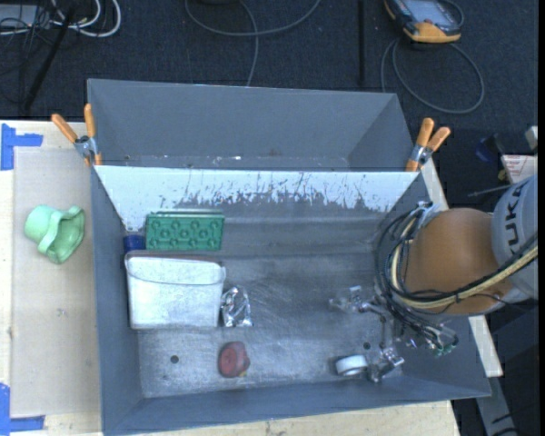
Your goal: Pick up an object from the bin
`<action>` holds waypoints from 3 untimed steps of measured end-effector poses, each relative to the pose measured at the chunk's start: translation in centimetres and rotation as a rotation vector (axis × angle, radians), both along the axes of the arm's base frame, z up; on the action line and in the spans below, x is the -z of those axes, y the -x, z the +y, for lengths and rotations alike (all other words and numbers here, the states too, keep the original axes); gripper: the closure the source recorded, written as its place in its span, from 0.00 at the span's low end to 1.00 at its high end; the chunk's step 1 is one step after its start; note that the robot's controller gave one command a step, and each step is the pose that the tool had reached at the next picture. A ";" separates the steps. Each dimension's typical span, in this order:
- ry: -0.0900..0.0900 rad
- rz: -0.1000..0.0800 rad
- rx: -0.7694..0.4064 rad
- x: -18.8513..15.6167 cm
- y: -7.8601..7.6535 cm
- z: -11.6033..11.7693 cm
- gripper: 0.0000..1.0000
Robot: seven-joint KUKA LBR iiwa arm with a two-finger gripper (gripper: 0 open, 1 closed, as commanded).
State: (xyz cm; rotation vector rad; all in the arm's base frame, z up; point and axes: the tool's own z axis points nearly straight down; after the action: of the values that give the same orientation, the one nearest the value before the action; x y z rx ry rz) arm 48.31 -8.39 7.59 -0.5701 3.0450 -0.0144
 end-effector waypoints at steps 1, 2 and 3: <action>0.003 0.037 -0.174 -10.6 -3.6 1.9 0.00; -0.002 0.010 0.048 -1.1 0.3 1.9 0.00; -0.001 0.049 0.044 -0.8 1.3 1.9 1.00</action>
Offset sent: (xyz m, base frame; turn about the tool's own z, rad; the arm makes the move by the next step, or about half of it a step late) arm 0.0333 0.0171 0.1030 -0.1724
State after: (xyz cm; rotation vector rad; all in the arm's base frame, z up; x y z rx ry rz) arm 47.03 -6.48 8.44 -0.5104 3.1040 -0.0012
